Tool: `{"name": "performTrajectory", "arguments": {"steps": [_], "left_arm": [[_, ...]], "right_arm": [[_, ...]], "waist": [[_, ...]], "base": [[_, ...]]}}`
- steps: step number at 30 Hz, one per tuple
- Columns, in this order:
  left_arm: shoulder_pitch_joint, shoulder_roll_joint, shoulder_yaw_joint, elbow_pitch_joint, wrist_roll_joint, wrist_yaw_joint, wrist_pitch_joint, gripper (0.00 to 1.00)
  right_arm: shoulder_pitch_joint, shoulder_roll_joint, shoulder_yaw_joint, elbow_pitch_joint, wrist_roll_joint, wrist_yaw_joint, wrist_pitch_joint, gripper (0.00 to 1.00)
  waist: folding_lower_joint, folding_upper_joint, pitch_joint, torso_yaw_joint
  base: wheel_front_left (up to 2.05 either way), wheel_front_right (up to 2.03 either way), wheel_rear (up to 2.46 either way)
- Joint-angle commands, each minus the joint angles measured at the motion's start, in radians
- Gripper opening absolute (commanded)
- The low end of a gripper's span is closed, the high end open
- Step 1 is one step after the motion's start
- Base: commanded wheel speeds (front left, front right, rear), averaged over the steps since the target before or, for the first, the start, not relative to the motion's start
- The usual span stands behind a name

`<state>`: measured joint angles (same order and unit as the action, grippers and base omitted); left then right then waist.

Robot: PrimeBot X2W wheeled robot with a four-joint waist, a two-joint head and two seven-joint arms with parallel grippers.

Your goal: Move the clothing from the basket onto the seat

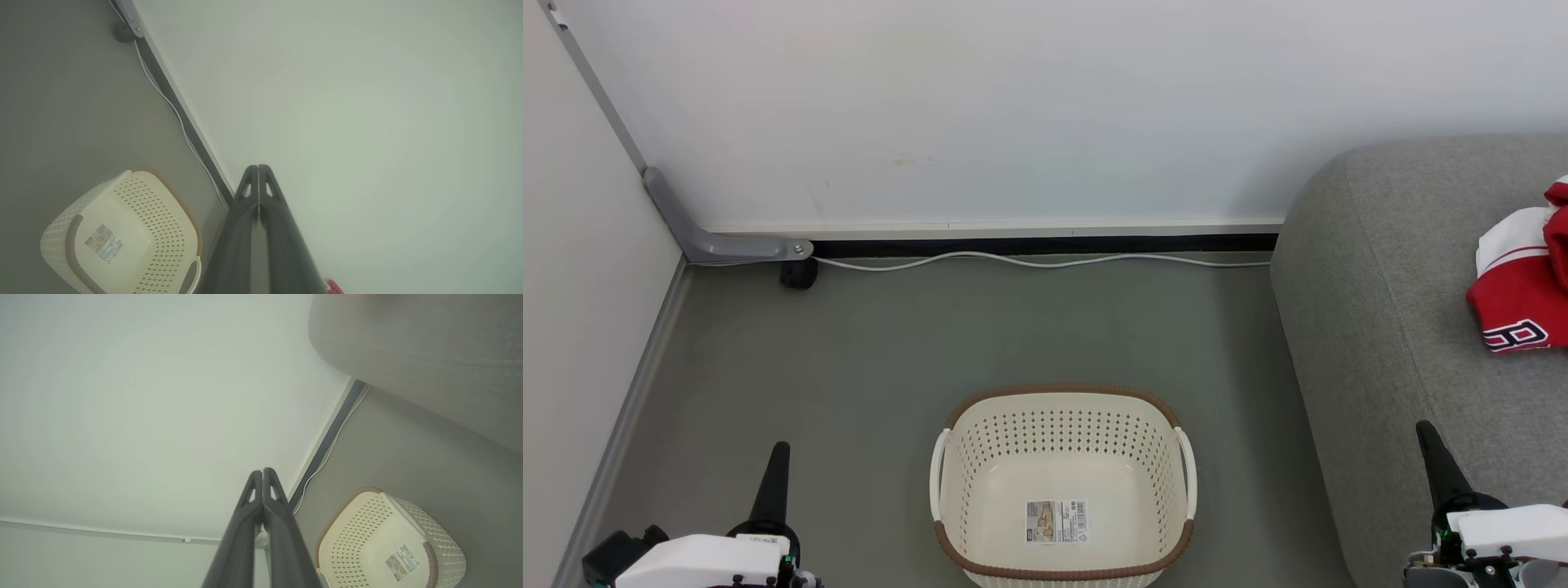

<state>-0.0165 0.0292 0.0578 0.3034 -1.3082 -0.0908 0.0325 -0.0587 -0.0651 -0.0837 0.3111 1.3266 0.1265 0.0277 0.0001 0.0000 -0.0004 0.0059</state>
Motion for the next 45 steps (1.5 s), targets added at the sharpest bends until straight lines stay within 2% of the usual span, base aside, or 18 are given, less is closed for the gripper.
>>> {"name": "performTrajectory", "arguments": {"steps": [1,25,45], "left_arm": [[-0.059,0.017,0.030,-0.032,-0.026,-0.015,0.007,0.00],[-0.092,0.021,0.056,-0.058,-0.300,-0.040,0.081,0.00],[-0.092,0.021,0.056,-0.058,-0.300,-0.040,0.081,0.00]], "right_arm": [[-0.044,-0.007,0.011,-0.033,0.027,0.004,0.012,0.00],[-0.049,0.015,-0.031,-0.066,0.282,0.004,0.086,0.00],[-0.049,0.015,-0.030,-0.066,0.282,0.004,0.086,0.00]], "waist": [[0.0000,0.0000,0.000,0.000],[0.0000,0.0000,0.003,-0.006],[0.0000,0.0000,0.003,-0.006]], "base": [[0.00,0.00,0.00],[0.00,0.00,0.00],[0.00,0.00,0.00]]}}
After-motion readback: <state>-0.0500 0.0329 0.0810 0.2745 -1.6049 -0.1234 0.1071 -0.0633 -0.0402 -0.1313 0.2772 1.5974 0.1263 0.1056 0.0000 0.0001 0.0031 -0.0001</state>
